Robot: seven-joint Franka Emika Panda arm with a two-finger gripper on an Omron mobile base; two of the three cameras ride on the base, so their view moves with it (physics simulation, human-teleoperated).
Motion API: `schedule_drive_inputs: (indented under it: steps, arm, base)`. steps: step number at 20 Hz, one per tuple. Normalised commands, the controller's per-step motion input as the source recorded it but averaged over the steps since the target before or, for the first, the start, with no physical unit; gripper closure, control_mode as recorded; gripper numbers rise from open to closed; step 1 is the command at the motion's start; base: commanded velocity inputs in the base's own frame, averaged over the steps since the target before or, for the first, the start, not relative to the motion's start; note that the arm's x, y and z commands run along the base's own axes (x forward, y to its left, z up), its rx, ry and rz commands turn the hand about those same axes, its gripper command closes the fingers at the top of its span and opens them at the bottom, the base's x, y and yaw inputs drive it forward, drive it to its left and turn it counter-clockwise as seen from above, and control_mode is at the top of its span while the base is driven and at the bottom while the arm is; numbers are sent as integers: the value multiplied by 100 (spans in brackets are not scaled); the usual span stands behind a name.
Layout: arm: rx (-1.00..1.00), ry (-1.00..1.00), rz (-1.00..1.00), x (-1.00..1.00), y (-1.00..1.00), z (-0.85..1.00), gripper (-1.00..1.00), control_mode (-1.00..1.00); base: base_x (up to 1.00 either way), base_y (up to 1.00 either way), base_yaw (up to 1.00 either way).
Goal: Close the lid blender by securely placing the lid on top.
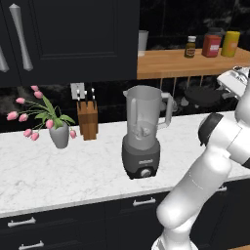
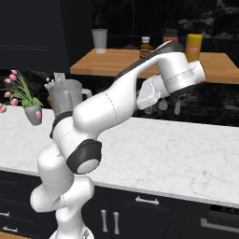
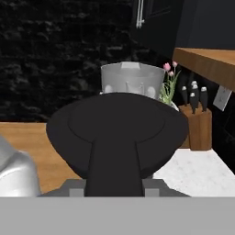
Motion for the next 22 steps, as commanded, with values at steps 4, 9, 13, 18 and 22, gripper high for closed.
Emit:
schedule_drive_inputs:
  steps: [4, 9, 13, 18, 22]
  arm:
    - [11, -8, 0, -13, 4, 18, 100, -100]
    - [5, -7, -2, -14, 29, 16, 100, -100]
    - [0, -2, -9, -4, 68, 12, 100, -100]
    - [0, 0, -13, 0, 78, 21, 100, -100]
    - [0, 0, -14, -2, 68, 33, 100, -100]
  base:
    - [0, 0, 0]
    - [0, 0, 0]
    - [0, 0, 0]
    - [0, 0, 0]
    - [0, 0, 0]
